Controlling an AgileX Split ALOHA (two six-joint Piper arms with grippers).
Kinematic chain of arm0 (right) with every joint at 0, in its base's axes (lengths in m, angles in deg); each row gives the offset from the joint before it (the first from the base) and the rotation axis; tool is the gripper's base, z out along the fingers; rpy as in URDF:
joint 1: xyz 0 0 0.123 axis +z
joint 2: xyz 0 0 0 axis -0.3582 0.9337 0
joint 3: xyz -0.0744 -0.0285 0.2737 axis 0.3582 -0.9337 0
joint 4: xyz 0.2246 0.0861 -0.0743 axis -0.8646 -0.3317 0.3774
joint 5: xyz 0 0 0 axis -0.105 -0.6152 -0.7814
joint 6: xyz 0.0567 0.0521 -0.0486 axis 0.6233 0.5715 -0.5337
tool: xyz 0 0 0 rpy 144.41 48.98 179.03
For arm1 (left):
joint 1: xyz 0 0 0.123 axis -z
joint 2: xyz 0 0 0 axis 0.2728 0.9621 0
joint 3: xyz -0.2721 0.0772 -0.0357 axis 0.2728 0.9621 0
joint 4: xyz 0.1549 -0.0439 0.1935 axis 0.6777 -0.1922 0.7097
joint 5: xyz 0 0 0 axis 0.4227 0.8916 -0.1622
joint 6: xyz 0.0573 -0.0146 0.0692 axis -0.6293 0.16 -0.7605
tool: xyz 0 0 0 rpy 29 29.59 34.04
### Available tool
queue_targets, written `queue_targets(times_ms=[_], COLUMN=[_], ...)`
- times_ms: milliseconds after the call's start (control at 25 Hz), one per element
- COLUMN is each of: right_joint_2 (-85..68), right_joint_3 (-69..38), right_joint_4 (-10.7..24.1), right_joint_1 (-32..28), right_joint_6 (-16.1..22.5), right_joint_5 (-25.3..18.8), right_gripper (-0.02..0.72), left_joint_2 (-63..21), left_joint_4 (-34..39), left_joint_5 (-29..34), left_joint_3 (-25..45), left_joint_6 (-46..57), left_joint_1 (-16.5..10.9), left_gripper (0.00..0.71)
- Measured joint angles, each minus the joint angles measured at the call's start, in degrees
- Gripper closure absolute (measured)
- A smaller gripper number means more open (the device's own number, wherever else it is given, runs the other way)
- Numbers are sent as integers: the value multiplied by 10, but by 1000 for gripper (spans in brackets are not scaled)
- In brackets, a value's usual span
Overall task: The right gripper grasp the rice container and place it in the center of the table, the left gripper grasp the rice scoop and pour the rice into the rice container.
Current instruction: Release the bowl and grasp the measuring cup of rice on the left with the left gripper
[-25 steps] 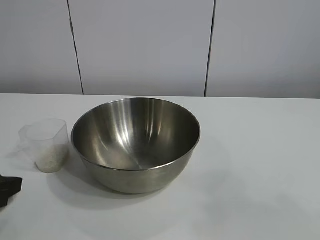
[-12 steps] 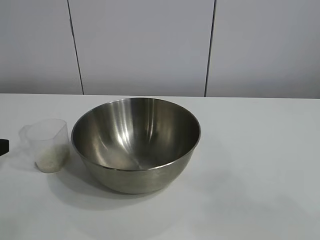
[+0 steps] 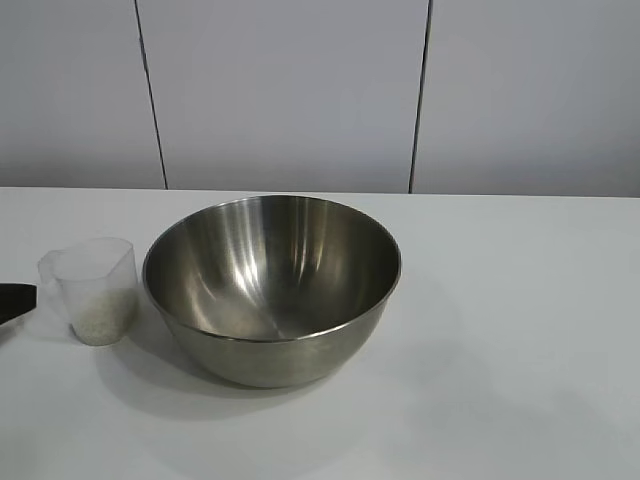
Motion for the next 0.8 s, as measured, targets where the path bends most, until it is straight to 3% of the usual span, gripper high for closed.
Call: queue_targets(times_ms=[440, 800], right_joint_2=[0, 0], right_joint_3=[0, 0], right_joint_4=[0, 0], right_joint_1=[0, 0], right_joint_6=[0, 0], right_joint_5=[0, 0], right_gripper=[167, 167], left_joint_2=[0, 1], left_joint_4=[68, 74], left_joint_5=[0, 17], left_joint_3=[-34, -38], left_joint_6=[-26, -56], left_joint_1=[0, 0], left_gripper=[210, 225])
